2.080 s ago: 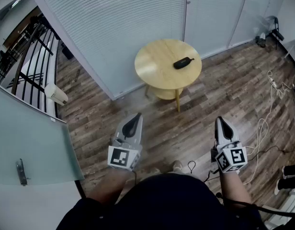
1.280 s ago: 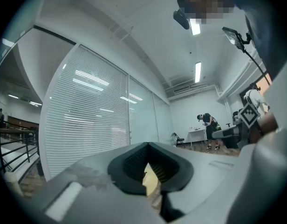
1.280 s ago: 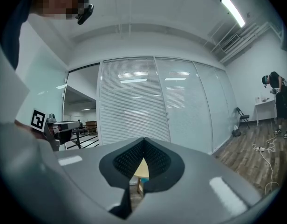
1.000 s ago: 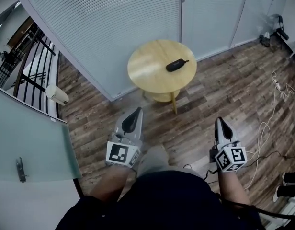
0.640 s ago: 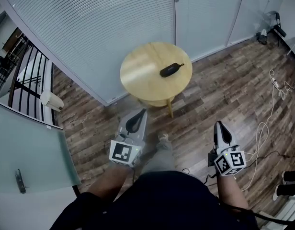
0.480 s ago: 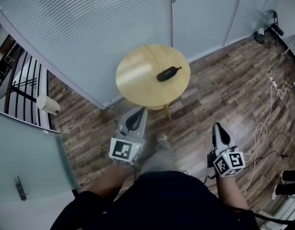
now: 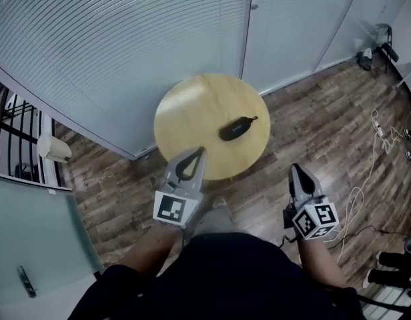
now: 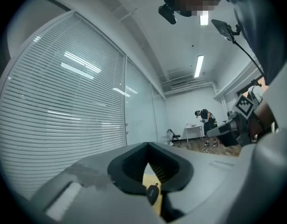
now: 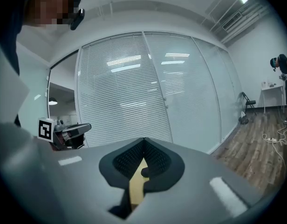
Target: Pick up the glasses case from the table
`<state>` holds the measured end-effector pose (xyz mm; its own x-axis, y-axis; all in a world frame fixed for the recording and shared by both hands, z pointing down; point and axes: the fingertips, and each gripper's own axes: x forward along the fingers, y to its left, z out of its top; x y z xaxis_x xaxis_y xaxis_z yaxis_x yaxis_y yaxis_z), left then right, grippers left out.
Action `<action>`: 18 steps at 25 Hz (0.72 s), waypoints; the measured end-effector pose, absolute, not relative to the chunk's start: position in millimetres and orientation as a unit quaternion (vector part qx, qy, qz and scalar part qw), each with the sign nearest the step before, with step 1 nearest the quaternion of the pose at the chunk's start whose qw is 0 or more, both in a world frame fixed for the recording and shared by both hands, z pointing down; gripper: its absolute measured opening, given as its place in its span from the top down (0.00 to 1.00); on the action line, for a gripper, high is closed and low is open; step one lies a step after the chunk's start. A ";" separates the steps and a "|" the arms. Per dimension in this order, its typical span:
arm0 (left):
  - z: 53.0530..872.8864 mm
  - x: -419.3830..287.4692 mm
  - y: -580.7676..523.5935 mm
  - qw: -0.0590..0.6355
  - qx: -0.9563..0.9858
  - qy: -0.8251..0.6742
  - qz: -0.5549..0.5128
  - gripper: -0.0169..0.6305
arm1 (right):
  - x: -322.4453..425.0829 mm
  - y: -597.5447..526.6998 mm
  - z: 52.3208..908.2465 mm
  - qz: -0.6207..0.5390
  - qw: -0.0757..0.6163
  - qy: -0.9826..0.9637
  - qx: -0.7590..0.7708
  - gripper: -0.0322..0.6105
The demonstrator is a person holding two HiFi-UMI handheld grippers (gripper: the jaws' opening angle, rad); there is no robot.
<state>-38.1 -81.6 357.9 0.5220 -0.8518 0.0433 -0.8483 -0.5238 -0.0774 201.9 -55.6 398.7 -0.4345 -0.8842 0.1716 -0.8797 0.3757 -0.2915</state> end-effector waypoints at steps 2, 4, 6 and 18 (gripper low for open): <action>359.3 -48.1 -114.0 0.020 -0.869 0.492 -0.039 0.97 | 190.1 -91.5 397.5 -0.176 0.008 0.831 -0.527 0.94; 363.5 -51.0 -141.6 0.015 -0.871 0.490 -0.044 0.97 | 183.8 -120.3 397.9 -0.176 0.003 0.832 -0.527 0.94; 366.2 -48.9 -167.3 0.011 -0.874 0.484 -0.047 0.97 | 180.2 -145.3 398.5 -0.170 -0.006 0.834 -0.525 0.94; 375.1 -54.2 -248.8 -0.004 -0.838 0.544 -0.044 0.97 | 147.6 -254.2 435.9 -0.145 -0.081 0.906 -0.389 0.94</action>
<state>-54.2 -248.8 375.1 0.4036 -0.9116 0.0777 -0.9124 -0.4074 -0.0403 147.6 -254.2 435.9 -0.6843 -0.6816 0.2591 -0.7284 0.6556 -0.1990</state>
